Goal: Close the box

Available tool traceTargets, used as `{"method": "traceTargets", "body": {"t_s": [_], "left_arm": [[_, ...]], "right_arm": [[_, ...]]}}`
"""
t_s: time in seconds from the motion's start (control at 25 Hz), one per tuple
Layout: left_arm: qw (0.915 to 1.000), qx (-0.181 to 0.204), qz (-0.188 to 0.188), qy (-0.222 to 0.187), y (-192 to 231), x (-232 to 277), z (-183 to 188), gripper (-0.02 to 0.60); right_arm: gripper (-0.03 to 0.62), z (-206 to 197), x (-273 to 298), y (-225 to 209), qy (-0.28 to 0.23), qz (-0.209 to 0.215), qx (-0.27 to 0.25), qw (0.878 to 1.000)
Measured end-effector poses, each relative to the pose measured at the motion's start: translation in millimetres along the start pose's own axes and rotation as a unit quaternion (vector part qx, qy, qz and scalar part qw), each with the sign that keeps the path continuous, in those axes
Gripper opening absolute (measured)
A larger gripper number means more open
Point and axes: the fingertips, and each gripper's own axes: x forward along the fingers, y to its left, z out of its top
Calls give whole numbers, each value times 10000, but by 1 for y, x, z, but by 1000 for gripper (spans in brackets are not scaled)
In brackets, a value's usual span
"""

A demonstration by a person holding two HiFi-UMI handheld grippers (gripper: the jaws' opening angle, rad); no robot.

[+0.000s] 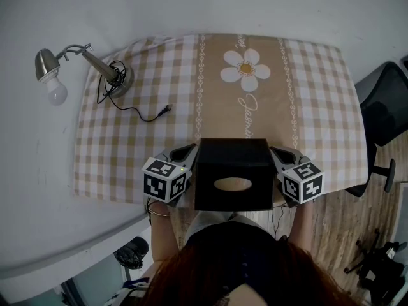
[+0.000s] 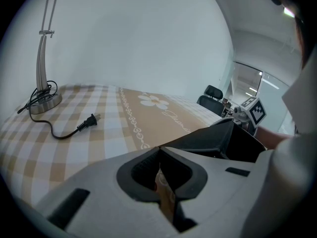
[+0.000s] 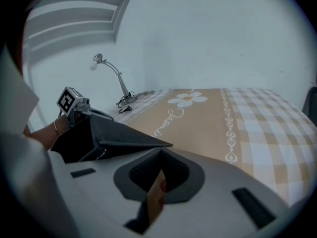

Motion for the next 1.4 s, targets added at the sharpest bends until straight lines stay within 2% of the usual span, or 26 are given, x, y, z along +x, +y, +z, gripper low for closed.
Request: {"method": "traceTargets", "body": {"t_s": [0.72, 0.92, 1.16, 1.4], "left_arm": [[9994, -319, -105, -123, 8, 10, 11, 28], [9984, -490, -172, -214, 11, 12, 15, 28], [9955, -873, -270, -265, 15, 18, 15, 28], [9933, -1055, -318, -341, 17, 20, 19, 28]], "right_arm": [[17, 10, 6, -3, -105, 49, 24, 9999], [17, 13, 8, -3, -156, 64, -15, 9999], [17, 15, 9, -3, -252, 114, -10, 9996], [17, 18, 10, -6, -338, 112, -91, 9993]]}}
